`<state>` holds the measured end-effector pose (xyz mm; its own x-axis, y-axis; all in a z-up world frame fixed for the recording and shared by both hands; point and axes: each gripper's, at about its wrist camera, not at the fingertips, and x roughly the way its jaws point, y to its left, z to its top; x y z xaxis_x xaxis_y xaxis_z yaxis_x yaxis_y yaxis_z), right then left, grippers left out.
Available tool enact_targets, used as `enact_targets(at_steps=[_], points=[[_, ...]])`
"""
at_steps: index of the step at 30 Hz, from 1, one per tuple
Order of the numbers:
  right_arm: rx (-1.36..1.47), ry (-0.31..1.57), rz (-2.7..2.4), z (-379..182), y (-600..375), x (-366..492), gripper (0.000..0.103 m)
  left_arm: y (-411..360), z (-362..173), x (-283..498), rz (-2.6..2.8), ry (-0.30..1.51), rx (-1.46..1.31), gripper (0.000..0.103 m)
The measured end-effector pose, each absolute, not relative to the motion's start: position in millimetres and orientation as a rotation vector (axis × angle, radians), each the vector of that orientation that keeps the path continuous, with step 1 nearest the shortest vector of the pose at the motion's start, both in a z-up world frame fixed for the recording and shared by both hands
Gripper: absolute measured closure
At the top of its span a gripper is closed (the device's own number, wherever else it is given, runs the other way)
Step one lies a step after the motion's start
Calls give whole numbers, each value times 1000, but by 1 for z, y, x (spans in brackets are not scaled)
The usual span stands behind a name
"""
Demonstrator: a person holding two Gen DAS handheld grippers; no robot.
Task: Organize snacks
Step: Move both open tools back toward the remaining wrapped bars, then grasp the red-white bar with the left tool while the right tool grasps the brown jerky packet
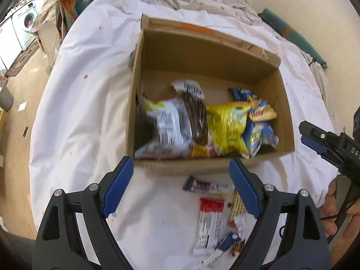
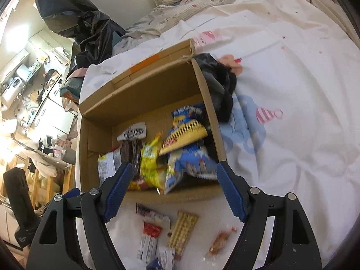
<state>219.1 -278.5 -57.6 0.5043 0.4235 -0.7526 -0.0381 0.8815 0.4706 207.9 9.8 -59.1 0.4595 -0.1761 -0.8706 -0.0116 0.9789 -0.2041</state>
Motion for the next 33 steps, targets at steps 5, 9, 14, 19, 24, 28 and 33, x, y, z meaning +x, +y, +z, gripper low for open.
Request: enact_targets(at_steps=[5, 9, 14, 19, 24, 28, 33], points=[[445, 1064, 240, -70, -285, 195, 23, -4, -82, 193, -115, 1171, -191, 18], [431, 1161, 115, -94, -294, 183, 23, -24, -112, 187, -158, 1283, -205, 18], [423, 1235, 101, -112, -299, 172, 23, -44, -139, 180, -157, 1362, -99, 19], [322, 1276, 78, -123, -294, 167, 23, -50, -158, 176, -136, 1429, -102, 47], [258, 1365, 154, -138, -271, 171, 31, -44, -150, 175, -127, 1418, -75, 74], [6, 1428, 141, -159, -236, 171, 76, -31, -145, 174, -70, 1398, -96, 74], [-33, 1381, 182, -151, -231, 169, 86, -30, -140, 172, -42, 1356, -129, 74]])
